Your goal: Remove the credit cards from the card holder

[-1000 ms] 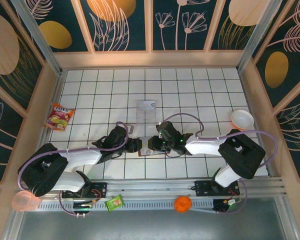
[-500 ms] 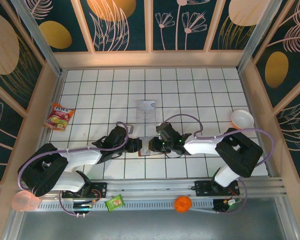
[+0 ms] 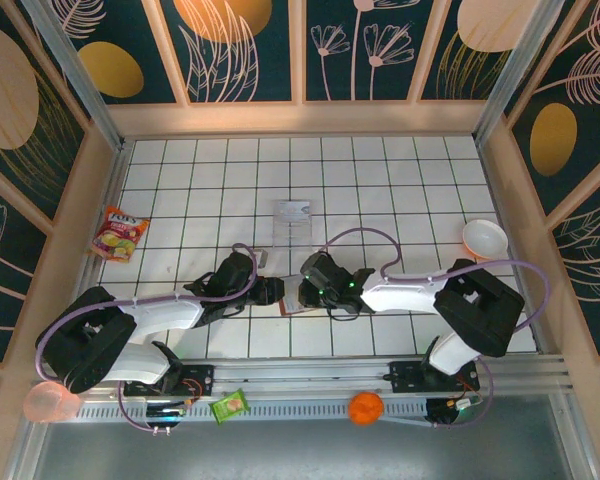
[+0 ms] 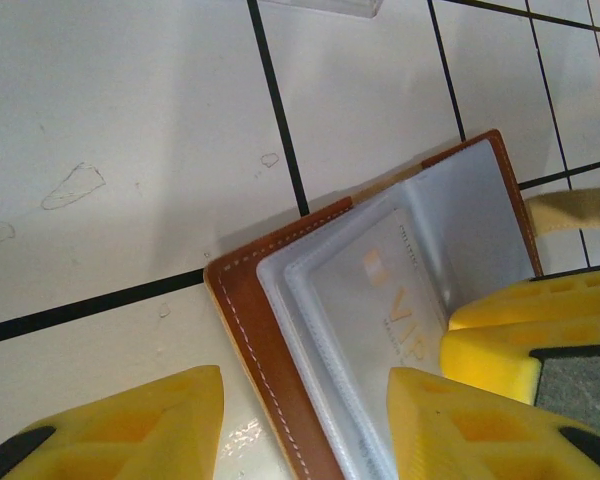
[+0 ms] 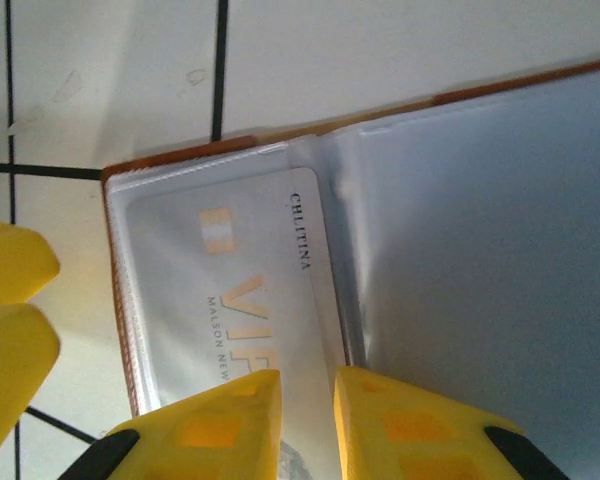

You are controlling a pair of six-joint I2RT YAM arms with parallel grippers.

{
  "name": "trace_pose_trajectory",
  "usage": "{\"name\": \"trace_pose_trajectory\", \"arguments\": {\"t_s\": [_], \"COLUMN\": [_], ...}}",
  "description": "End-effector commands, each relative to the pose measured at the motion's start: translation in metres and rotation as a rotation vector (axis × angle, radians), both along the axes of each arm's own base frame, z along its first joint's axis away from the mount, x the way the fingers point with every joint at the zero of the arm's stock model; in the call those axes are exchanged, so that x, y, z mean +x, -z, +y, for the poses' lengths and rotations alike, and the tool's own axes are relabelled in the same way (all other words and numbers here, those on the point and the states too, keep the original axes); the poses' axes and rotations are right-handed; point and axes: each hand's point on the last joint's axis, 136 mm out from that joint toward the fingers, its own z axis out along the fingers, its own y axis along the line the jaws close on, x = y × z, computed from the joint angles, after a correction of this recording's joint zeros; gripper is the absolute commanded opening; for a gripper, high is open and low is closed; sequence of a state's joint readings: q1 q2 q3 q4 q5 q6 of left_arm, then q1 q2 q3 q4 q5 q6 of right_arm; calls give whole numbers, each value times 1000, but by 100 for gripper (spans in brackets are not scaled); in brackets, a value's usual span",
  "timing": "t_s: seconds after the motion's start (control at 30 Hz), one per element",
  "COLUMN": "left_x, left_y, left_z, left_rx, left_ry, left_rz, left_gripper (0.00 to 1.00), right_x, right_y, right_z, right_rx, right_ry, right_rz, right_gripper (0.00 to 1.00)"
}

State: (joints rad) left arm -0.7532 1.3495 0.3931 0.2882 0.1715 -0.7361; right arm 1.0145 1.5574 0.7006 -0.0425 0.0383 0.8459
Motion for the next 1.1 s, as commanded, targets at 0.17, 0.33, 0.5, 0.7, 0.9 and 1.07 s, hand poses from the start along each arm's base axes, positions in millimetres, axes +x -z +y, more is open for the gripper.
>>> {"name": "trace_pose_trajectory", "arguments": {"t_s": [0.17, 0.33, 0.5, 0.7, 0.9, 1.07], "left_x": [5, 4, -4, -7, -6, -5], "left_y": [-12, -15, -8, 0, 11, 27], "left_z": [-5, -10, -25, -32, -30, -20], "left_rx": [-16, -28, 27, 51, 105, 174], "left_ry": [21, 39, 79, 97, 98, 69], "left_rz": [-37, -31, -28, -17, -2, 27], "left_gripper": [47, 45, 47, 43, 38, 30], "right_x": [5, 8, 12, 6, 12, 19], "right_y": [-11, -21, -32, -31, -34, -35], "right_z": [-18, -22, -22, -14, -14, -12], "right_rx": [-77, -69, -75, 31, 118, 132], "right_ry": [68, 81, 8, -170, -229, -248], "right_rz": [-68, -101, -138, -56, -16, -2], "right_gripper": [30, 31, 26, 24, 23, 24]}}
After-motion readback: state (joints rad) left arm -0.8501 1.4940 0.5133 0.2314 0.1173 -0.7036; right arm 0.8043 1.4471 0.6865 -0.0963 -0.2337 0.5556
